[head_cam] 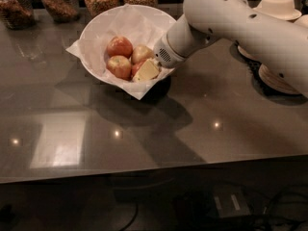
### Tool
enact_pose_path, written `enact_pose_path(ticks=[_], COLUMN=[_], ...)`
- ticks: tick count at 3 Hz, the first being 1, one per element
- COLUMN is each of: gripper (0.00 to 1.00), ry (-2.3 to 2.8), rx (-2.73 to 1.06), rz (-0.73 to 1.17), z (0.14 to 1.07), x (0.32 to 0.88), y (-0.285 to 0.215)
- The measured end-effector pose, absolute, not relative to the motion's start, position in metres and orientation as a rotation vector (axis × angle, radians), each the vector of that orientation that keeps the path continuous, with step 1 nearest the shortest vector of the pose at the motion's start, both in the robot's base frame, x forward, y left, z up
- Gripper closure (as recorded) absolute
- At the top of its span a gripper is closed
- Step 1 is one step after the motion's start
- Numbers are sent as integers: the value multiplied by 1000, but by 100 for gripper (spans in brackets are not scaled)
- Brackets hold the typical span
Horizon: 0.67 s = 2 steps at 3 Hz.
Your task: Pick apple from white bowl
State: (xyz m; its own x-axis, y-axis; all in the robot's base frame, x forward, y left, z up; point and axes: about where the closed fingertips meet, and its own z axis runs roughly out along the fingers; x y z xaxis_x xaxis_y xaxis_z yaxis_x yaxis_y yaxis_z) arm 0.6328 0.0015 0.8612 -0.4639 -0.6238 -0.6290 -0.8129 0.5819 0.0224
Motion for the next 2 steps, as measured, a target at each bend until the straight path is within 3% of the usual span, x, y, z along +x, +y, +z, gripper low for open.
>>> enact_pose_path(ticks=[2], gripper=[41], ry=[2238], rx=[-1153], rz=[444], z=[854], x=[639], y=[7])
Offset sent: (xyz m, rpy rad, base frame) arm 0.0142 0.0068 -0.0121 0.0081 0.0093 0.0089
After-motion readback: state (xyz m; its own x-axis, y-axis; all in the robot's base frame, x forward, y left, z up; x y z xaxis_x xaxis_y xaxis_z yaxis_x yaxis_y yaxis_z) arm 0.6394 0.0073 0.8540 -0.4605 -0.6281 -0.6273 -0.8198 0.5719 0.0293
